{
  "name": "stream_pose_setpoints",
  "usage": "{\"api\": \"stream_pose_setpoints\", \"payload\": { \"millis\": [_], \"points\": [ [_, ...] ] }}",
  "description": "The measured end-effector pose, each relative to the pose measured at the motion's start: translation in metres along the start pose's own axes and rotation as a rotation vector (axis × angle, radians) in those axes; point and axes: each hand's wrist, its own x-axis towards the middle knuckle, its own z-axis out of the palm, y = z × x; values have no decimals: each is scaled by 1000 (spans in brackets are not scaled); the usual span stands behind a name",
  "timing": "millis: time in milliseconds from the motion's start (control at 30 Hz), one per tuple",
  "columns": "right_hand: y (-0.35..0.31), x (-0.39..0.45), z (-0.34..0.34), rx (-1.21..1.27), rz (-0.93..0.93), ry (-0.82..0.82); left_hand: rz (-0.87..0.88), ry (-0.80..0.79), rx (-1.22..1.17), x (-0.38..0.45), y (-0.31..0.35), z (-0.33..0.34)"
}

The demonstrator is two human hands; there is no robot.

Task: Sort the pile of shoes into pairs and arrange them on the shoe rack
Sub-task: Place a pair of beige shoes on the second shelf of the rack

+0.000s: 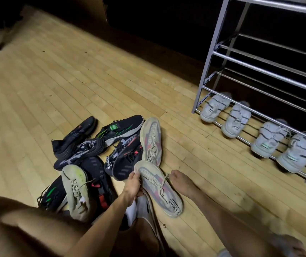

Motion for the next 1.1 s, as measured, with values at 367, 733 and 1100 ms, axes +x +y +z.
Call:
{"api": "stream_pose_setpoints", "payload": {
  "millis": [367,733,1100],
  "points": [
    [5,-22,2,156,78,-171,-18,-142,-14,-14,18,6],
    [-25,-51,-60,471,-61,89,207,-280,-19,-58,80,29],
    [-107,-87,-171,643,-220,466,512,-453,349,-129,223,85]
  ]
}}
